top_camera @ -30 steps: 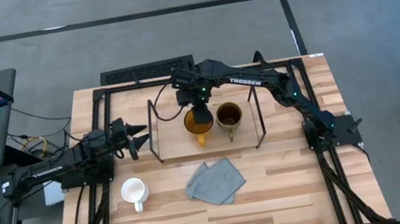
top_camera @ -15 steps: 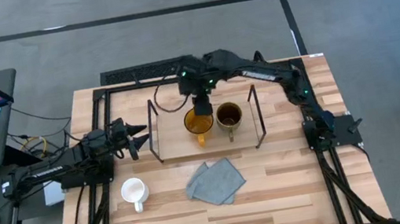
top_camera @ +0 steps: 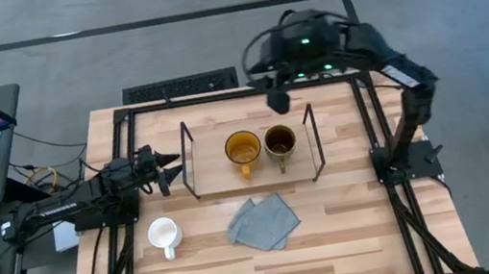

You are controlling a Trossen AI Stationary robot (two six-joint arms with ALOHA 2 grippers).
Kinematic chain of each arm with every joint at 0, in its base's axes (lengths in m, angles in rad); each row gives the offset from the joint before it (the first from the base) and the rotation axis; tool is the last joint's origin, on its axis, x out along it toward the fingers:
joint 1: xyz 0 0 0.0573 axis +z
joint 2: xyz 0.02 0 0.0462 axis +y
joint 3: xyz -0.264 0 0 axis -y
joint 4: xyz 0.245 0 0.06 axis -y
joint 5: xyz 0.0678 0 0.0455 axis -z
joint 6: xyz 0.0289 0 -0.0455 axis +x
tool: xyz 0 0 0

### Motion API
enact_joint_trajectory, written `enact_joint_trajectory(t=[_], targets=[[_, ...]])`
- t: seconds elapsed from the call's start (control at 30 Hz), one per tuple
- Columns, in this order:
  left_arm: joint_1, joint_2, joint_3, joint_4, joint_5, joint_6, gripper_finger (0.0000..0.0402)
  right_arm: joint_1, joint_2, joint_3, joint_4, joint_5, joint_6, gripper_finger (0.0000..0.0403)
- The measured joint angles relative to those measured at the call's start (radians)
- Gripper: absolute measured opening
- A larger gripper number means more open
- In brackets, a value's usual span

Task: Stack small to large cups/mugs on shelf
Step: Put the white mug on the shelf

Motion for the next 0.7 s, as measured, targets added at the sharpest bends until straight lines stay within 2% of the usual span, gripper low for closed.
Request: enact_joint_trajectory(t=[0.3,0.5,0.6,0.7], targets=[[0.000,-0.001,0.000,0.004,-0.006,-0.031,0.0215,0.141,-0.077,-0.003,-0.227,-0.003,0.069,0.0165],[0.000,-0.001,0.000,0.004,-0.006,-0.024,0.0215,0.271,-0.138,-0.003,-0.226,0.005,0.097,0.0166],[0.000,-0.001,0.000,0.005,-0.006,-0.028,0.0215,0.332,-0.177,-0.020,-0.216,0.081,0.114,0.0164],[0.000,-0.001,0.000,0.005,-0.006,-0.039,0.0215,0.383,-0.246,-0.121,-0.182,0.185,0.154,0.0165]])
